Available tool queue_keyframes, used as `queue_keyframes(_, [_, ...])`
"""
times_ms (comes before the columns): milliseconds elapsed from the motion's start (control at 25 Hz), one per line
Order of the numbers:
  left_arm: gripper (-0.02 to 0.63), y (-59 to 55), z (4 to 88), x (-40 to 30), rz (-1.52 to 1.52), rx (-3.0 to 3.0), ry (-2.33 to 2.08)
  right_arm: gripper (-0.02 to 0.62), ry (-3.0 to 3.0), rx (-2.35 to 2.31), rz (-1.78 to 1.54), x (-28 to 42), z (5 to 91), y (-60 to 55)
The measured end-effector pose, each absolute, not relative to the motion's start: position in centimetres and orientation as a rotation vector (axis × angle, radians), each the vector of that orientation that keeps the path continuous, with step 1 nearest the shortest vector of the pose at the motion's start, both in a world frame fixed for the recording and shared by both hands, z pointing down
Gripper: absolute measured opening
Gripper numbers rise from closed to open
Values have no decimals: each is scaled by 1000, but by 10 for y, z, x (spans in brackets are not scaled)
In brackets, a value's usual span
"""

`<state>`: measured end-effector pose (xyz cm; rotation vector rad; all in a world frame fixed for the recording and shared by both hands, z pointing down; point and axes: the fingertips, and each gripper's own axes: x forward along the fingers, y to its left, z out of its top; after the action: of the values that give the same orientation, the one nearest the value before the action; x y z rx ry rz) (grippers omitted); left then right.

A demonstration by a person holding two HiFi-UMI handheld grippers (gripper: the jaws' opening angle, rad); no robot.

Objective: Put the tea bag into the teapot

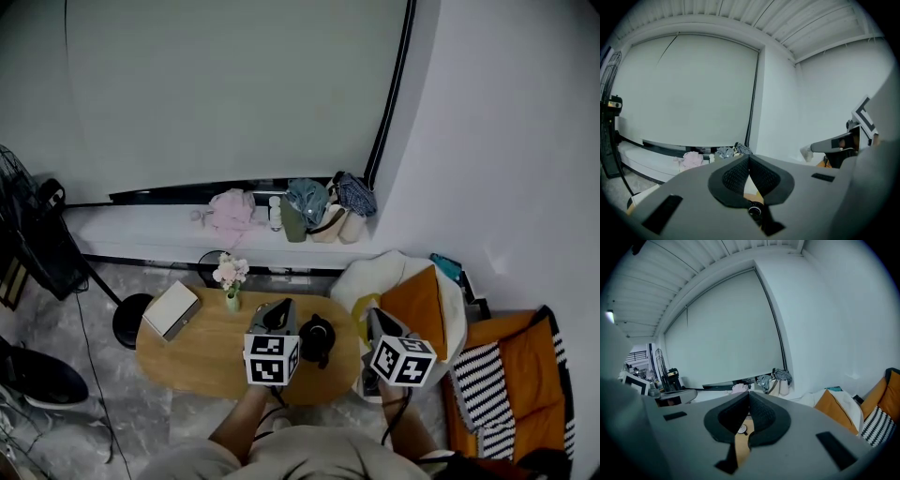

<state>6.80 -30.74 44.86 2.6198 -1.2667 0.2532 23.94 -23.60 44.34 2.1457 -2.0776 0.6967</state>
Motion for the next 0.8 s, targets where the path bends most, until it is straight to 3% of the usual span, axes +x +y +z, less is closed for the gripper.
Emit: queue_keyframes(800, [17,-354,481,72,334,2497,-1351,34,-2141,1928,779,242,471,-306])
